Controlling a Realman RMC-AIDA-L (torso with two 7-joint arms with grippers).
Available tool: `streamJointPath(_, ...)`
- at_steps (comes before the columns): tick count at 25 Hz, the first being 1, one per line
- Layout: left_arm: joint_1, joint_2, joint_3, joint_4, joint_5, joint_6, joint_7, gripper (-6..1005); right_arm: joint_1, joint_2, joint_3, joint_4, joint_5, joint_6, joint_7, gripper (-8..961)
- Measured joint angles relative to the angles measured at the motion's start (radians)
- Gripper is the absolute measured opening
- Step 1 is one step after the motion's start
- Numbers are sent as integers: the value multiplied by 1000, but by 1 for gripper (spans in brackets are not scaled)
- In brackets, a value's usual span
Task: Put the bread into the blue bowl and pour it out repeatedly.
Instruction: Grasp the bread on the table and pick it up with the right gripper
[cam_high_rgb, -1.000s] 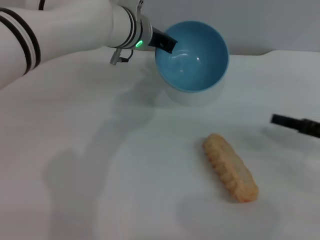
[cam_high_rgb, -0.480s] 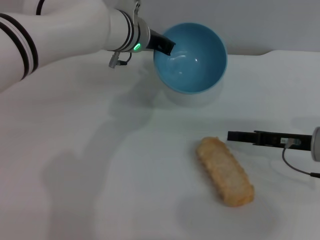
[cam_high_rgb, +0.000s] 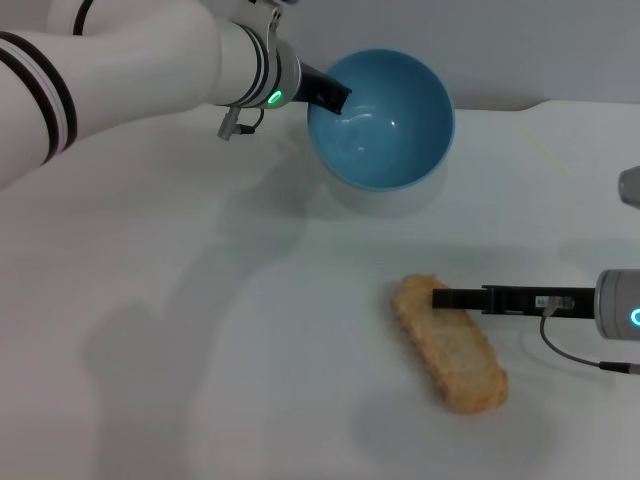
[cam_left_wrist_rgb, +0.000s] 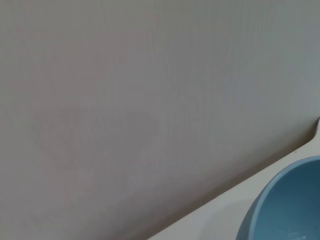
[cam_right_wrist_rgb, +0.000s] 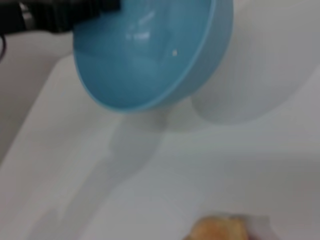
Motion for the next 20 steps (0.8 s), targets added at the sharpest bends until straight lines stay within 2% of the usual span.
streamJointPath(9,6,-1,0,0,0,-3,1,-2,13,7,-7,56,49,59,-32,384)
streamJointPath(20,14,-3,2,0,0,-14,1,-1,22,7,-40,87,75,56,-88,370)
